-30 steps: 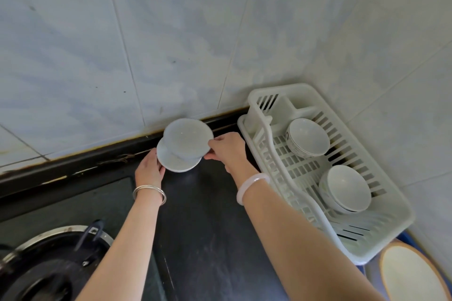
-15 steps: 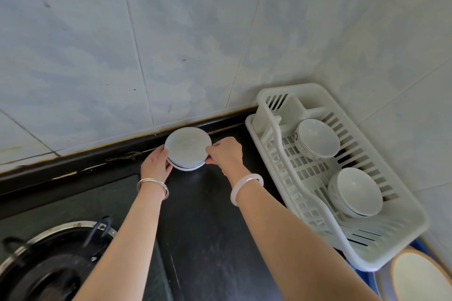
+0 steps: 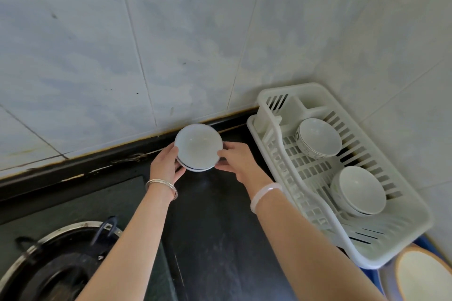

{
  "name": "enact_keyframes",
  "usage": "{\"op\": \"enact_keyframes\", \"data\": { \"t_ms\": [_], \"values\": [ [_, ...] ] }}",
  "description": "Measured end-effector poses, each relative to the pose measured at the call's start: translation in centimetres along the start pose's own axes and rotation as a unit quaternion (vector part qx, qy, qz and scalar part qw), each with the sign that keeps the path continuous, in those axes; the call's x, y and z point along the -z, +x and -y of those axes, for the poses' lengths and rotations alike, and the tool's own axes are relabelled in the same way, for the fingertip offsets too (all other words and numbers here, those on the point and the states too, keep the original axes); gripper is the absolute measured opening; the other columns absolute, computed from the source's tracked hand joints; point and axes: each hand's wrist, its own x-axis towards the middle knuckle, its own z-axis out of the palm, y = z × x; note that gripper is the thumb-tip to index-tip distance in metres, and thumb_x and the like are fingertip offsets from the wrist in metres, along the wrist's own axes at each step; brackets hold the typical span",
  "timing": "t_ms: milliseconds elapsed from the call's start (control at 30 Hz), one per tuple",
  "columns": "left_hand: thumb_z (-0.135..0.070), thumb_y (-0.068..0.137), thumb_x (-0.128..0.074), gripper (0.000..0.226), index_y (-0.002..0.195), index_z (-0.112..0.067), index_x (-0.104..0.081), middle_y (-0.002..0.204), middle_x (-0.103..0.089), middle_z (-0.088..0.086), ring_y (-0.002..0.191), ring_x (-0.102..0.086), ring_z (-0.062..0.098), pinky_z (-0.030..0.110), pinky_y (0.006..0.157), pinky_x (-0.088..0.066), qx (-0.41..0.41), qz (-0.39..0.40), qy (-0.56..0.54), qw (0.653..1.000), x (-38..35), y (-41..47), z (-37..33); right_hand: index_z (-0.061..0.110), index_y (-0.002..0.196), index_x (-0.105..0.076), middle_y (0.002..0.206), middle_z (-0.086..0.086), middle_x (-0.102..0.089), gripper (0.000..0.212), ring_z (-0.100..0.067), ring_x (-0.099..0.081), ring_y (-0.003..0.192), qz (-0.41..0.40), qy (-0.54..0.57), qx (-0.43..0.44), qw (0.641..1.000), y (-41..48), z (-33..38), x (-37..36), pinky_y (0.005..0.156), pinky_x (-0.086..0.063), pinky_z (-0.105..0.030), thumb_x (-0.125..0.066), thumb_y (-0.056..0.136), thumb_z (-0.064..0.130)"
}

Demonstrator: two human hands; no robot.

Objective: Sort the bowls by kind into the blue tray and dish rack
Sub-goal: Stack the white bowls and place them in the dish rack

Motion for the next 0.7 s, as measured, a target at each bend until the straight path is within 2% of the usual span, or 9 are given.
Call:
{"op": "enact_keyframes", "data": {
  "t_ms": [133, 267, 400, 433, 533, 633, 700],
  "values": [
    [-0.017, 0.088, -0.056, 0.016, 0.099, -0.027, -0.062, 0.11, -0.062, 0.003, 0.101, -0.059, 0.023, 0.029, 0.069, -0.052, -0.035, 0.072, 0.015, 0.997, -3.0, -2.6, -1.4, 0.011, 0.132, -0.054, 0.104, -0.007, -0.066, 0.044, -0.02, -0.069, 0.086, -0.038, 0.051, 0.043, 0.997, -3.0, 1.5, 3.6, 0.069, -0.058, -0.029, -0.057, 0.089, 0.001],
    [-0.016, 0.089, -0.054, 0.015, 0.097, -0.028, -0.06, 0.101, -0.062, -0.002, 0.094, -0.06, 0.018, 0.032, 0.072, -0.052, -0.032, 0.157, 0.035, 0.986, -7.6, -5.2, -2.3, 0.007, 0.131, -0.054, 0.111, -0.013, -0.066, 0.045, -0.022, -0.07, 0.079, -0.096, 0.083, 0.063, 0.99, -6.1, 3.6, 8.8, 0.065, -0.06, -0.027, -0.059, 0.088, -0.002],
    [-0.015, 0.091, -0.052, 0.013, 0.091, -0.026, -0.059, 0.093, -0.061, -0.003, 0.092, -0.061, 0.02, 0.036, 0.079, -0.05, -0.005, 0.234, 0.071, 0.97, -12.6, -7.6, -2.1, 0.004, 0.127, -0.058, 0.095, -0.008, -0.068, 0.04, -0.021, -0.07, 0.067, -0.157, 0.077, 0.077, 0.982, -8.4, 4.5, 13.9, 0.059, -0.06, -0.024, -0.059, 0.087, -0.002],
    [-0.015, 0.091, -0.052, 0.012, 0.096, -0.023, -0.06, 0.095, -0.061, -0.002, 0.095, -0.06, 0.021, 0.036, 0.081, -0.049, 0.001, 0.249, 0.084, 0.965, -13.8, -8.0, -1.8, 0.004, 0.126, -0.059, 0.092, -0.007, -0.068, 0.039, -0.02, -0.07, 0.065, -0.166, 0.085, 0.076, 0.979, -8.8, 4.4, 15.0, 0.059, -0.06, -0.023, -0.059, 0.087, -0.002],
    [-0.011, 0.092, -0.049, 0.03, 0.122, -0.011, -0.054, 0.109, -0.058, 0.007, 0.1, -0.056, 0.022, 0.033, 0.085, -0.046, 0.019, 0.277, 0.136, 0.951, -17.1, -8.8, -0.7, 0.002, 0.125, -0.058, 0.094, -0.008, -0.067, 0.039, -0.021, -0.069, 0.067, -0.202, 0.113, 0.061, 0.971, -9.4, 3.2, 18.0, 0.062, -0.059, -0.026, -0.059, 0.087, -0.001],
    [-0.003, 0.093, -0.044, 0.036, 0.129, -0.002, -0.048, 0.119, -0.055, 0.016, 0.1, -0.051, 0.022, 0.031, 0.09, -0.043, 0.049, 0.295, 0.189, 0.935, -19.7, -9.1, 0.5, -0.001, 0.125, -0.057, 0.101, -0.012, -0.065, 0.039, -0.024, -0.068, 0.073, -0.233, 0.137, 0.043, 0.962, -9.3, 1.2, 20.0, 0.069, -0.057, -0.03, -0.06, 0.086, -0.002],
    [0.001, 0.094, -0.042, 0.037, 0.13, 0.001, -0.046, 0.128, -0.053, 0.02, 0.109, -0.052, 0.026, 0.031, 0.094, -0.042, 0.071, 0.311, 0.225, 0.921, -20.8, -8.9, 1.4, -0.001, 0.125, -0.057, 0.107, -0.015, -0.064, 0.039, -0.024, -0.067, 0.077, -0.246, 0.157, 0.023, 0.956, -9.1, -0.3, 20.8, 0.071, -0.056, -0.03, -0.062, 0.086, -0.002]
  ]
}}
